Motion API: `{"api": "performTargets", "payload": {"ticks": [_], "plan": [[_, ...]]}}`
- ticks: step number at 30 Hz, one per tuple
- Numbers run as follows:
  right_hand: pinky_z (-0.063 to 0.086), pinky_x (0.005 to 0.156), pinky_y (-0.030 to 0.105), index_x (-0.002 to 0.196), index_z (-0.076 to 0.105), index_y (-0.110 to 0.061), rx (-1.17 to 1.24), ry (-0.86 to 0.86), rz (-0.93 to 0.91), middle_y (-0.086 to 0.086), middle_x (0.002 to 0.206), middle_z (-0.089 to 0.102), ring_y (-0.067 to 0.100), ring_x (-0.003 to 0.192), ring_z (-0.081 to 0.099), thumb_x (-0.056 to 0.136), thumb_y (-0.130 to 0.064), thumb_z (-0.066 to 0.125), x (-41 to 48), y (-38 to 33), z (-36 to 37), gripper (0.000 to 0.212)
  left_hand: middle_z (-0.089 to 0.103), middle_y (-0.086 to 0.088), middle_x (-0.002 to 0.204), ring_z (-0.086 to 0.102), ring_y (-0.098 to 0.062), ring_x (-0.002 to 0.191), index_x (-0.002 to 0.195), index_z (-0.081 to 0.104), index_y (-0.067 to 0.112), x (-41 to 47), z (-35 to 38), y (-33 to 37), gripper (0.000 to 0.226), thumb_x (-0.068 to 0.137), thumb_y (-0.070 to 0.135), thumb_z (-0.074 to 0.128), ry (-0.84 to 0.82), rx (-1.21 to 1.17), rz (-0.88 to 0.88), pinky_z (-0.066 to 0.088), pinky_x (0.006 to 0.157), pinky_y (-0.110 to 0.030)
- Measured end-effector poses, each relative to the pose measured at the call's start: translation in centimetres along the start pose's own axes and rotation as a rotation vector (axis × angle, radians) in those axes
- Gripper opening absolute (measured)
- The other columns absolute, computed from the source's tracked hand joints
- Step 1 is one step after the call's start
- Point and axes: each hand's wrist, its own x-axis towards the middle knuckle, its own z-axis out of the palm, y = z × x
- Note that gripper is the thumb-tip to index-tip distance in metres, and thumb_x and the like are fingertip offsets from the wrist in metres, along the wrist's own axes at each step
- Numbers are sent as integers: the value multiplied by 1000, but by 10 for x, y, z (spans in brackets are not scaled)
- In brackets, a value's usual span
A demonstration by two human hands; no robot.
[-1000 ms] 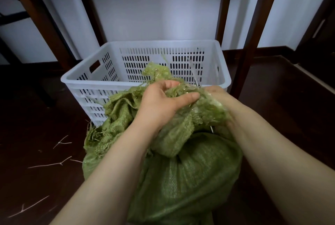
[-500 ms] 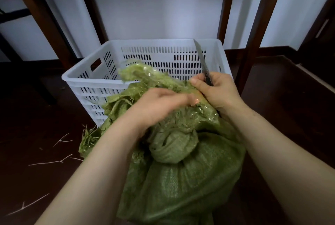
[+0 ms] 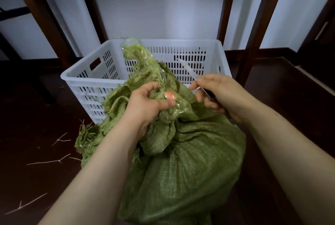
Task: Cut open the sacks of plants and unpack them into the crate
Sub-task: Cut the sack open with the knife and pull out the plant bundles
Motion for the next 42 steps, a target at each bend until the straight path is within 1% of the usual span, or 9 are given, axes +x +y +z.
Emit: {"api": "performTargets", "payload": {"ticks": [9,20,22,25,28,31,34,39,42], "plan": [[43,59,28,79,70,-29,-857,-34,-147,-8,57,56,9,57,52,93,-46,51,-20,-30,4,29,49,-2,141,43,-9,124,135,51,20,1,-3,-1,73,69,20,83,75,303,219,30,94,-18],[35,54,28,101,60,-27,-1331,107,-201,-7,79,54,18,76,52,99,-48,31,-26,-37,30,36,48,2,142,47,-12,126,137,48,22,2,-4,1,77,69,27,83,99,505,293,32,96,-18],[29,49,27,97,59,-24,-1375,146,-217,-5,75,51,18,70,49,100,-43,34,-27,-38,36,31,49,3,141,52,-4,116,139,46,22,0,-4,2,77,71,27,82,84,513,304,34,90,-11],[23,45,25,83,53,-21,-1391,187,-232,-4,66,44,14,56,39,99,-29,44,-26,-39,44,20,59,9,123,52,14,71,141,43,22,-5,0,5,68,80,26,72,6,457,302,36,62,4],[22,45,25,79,48,-21,-1392,203,-211,-4,64,41,15,53,35,97,-24,48,-24,-37,50,18,48,9,142,43,6,111,137,51,22,-4,2,6,50,88,30,58,5,427,320,29,94,-11],[22,45,26,83,48,-23,-1383,169,-205,-4,64,37,19,62,41,98,-24,47,-26,-36,57,16,58,7,133,49,-6,122,122,65,20,1,1,1,42,88,45,58,67,466,336,33,106,-23],[31,52,29,92,52,-22,-1374,109,-202,-3,64,32,20,67,40,100,-23,44,-31,-38,65,11,74,-5,94,68,-21,93,95,75,19,5,0,-7,26,89,40,61,166,478,392,53,87,-38],[34,57,32,65,31,-16,-1361,52,-122,-3,65,35,13,54,32,98,-20,45,-42,-53,68,36,54,1,50,52,-24,56,59,63,17,2,-3,-5,36,92,29,58,276,644,536,47,58,-33],[38,63,35,64,29,-19,-1342,41,-57,-3,68,39,13,56,33,97,-20,46,-43,-61,67,37,55,3,52,56,-26,59,70,68,15,-1,-5,-6,32,94,32,55,294,671,586,49,56,-36]]}}
